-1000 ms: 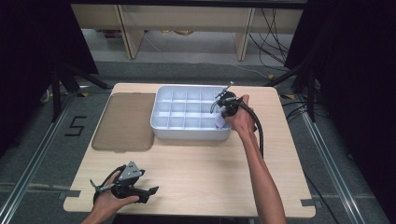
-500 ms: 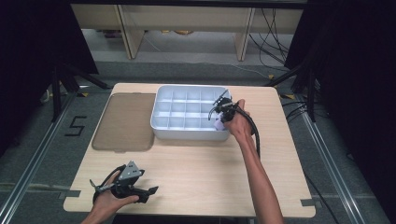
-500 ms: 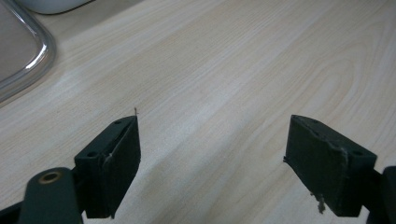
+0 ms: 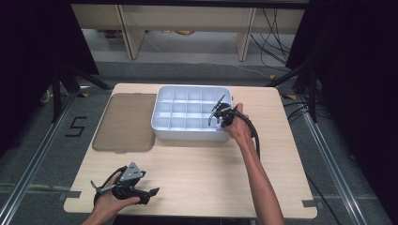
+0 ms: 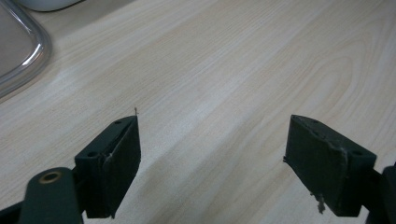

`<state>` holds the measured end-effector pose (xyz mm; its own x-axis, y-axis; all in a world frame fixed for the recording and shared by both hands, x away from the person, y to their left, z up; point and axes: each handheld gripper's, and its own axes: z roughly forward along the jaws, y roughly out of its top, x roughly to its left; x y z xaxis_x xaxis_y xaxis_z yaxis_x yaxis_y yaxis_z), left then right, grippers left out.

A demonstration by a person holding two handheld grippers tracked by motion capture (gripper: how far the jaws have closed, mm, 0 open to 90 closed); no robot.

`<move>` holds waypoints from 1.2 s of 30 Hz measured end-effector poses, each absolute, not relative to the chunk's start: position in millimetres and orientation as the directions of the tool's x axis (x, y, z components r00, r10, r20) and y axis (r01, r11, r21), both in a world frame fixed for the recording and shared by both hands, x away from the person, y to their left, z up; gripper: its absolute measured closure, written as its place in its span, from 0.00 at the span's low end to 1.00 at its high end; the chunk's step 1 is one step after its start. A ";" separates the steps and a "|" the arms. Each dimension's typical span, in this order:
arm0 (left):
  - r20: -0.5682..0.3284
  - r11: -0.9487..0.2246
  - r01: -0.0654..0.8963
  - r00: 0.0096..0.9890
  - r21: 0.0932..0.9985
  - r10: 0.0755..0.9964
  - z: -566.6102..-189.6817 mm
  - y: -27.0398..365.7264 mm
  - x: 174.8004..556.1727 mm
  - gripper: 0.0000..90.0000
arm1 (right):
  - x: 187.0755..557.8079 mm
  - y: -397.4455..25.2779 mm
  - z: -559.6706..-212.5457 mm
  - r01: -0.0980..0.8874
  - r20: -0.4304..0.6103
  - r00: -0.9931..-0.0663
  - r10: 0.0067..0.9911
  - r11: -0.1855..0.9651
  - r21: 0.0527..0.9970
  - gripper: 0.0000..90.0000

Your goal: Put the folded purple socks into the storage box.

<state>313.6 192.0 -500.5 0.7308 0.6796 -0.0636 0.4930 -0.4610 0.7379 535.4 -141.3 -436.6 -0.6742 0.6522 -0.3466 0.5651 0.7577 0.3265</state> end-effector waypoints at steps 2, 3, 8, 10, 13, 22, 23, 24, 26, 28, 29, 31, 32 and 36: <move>-0.075 -0.448 0.508 0.718 0.736 0.692 -501.2 191.7 313.0 0.20 | 536.2 -141.5 -437.0 0.572 -0.347 -0.668 0.659 0.752 0.327 0.79; -0.073 -0.451 0.504 0.722 0.737 0.688 -500.9 191.8 313.0 0.20 | 536.4 -142.1 -436.3 0.569 -0.347 -0.671 0.655 0.755 0.325 0.79; -0.072 -0.458 0.499 0.730 0.736 0.680 -500.3 192.6 313.5 0.20 | 534.0 -147.9 -426.2 0.573 -0.324 -0.655 0.683 0.728 0.376 0.69; -0.079 -0.447 0.498 0.729 0.743 0.680 -500.4 191.8 313.3 0.20 | 532.5 -151.3 -419.0 0.574 -0.318 -0.643 0.697 0.713 0.403 0.65; -0.061 -0.464 0.493 0.731 0.736 0.680 -500.1 192.7 313.6 0.20 | 530.4 -153.6 -410.0 0.585 -0.287 -0.621 0.729 0.676 0.448 0.69; -0.061 -0.465 0.492 0.732 0.736 0.679 -500.2 192.8 313.9 0.21 | 537.6 -143.6 -427.9 0.565 -0.303 -0.699 0.648 0.760 0.321 0.90; -0.065 -0.463 0.494 0.732 0.736 0.678 -500.3 192.6 313.7 0.21 | 537.4 -142.3 -430.3 0.569 -0.303 -0.702 0.645 0.763 0.307 0.91; -0.079 -0.451 0.508 0.723 0.734 0.686 -501.0 191.7 313.0 0.21 | 537.9 -141.9 -432.3 0.562 -0.298 -0.713 0.634 0.772 0.297 0.91; -0.066 -0.470 0.490 0.740 0.734 0.669 -499.9 192.1 313.1 0.21 | 538.9 -141.1 -437.0 0.560 -0.296 -0.724 0.623 0.782 0.275 0.92; -0.073 -0.458 0.495 0.734 0.739 0.675 -500.6 191.1 312.5 0.21 | 540.4 -141.0 -443.8 0.562 -0.286 -0.730 0.620 0.784 0.264 0.92; -0.066 -0.469 0.491 0.739 0.734 0.670 -500.1 191.9 312.6 0.21 | 541.2 -140.7 -447.9 0.563 -0.276 -0.737 0.617 0.787 0.253 0.93; -0.066 -0.469 0.490 0.740 0.735 0.670 -500.0 192.0 312.6 0.21 | 541.5 -139.7 -450.0 0.575 -0.270 -0.732 0.625 0.780 0.247 0.93; -0.072 -0.459 0.493 0.735 0.739 0.674 -500.5 191.5 312.9 0.21 | 542.2 -140.0 -450.1 0.568 -0.273 -0.736 0.619 0.785 0.249 0.93; -0.077 -0.453 0.504 0.726 0.735 0.684 -500.4 192.1 313.0 0.21 | 541.4 -142.4 -441.2 0.578 -0.263 -0.722 0.640 0.767 0.278 0.90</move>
